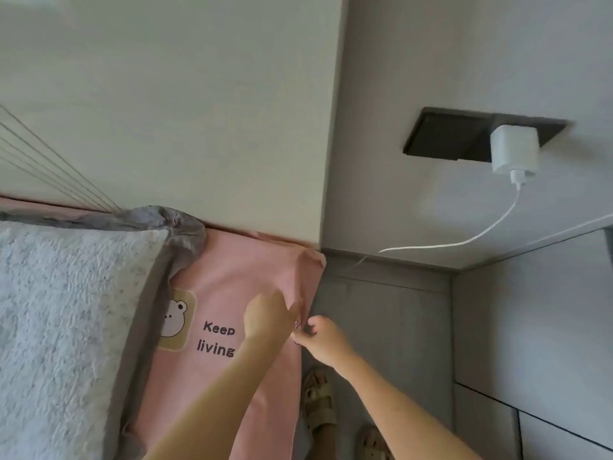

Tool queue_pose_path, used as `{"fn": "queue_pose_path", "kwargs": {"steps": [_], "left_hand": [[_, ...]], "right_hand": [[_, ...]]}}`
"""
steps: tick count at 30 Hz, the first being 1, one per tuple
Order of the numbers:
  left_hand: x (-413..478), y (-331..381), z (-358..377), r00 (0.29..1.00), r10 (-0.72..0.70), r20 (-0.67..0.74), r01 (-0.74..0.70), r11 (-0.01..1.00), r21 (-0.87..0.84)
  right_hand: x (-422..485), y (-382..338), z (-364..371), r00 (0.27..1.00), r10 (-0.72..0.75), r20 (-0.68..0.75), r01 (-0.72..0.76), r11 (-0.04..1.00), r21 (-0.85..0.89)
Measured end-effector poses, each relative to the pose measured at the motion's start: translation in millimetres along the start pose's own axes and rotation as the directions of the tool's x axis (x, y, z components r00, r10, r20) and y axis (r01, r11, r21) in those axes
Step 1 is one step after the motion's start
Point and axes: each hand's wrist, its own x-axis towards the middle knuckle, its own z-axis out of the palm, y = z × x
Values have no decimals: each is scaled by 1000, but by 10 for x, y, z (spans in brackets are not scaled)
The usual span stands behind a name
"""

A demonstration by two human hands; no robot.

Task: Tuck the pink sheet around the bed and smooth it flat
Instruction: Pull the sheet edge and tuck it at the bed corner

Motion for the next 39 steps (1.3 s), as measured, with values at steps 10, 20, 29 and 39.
{"fn": "queue_pose_path", "kwargs": {"steps": [10, 20, 29, 39], "left_hand": [[184, 108, 156, 993, 101, 60, -106, 990, 94], [-423, -162, -867, 981, 56, -185, -104, 959, -263], [-328, -284, -1042, 998, 60, -29, -66, 901, -429], [-359, -321, -983, 996, 26, -80, -60, 889, -454]], "right_hand": [[154, 152, 214, 961, -194, -197, 200, 980, 13], [-567, -444, 124, 865, -468, -182, 499, 841, 210], [177, -286, 190, 934, 277, 224, -356, 756, 550], [323, -294, 589, 980, -40, -194, 95, 955, 283]]}}
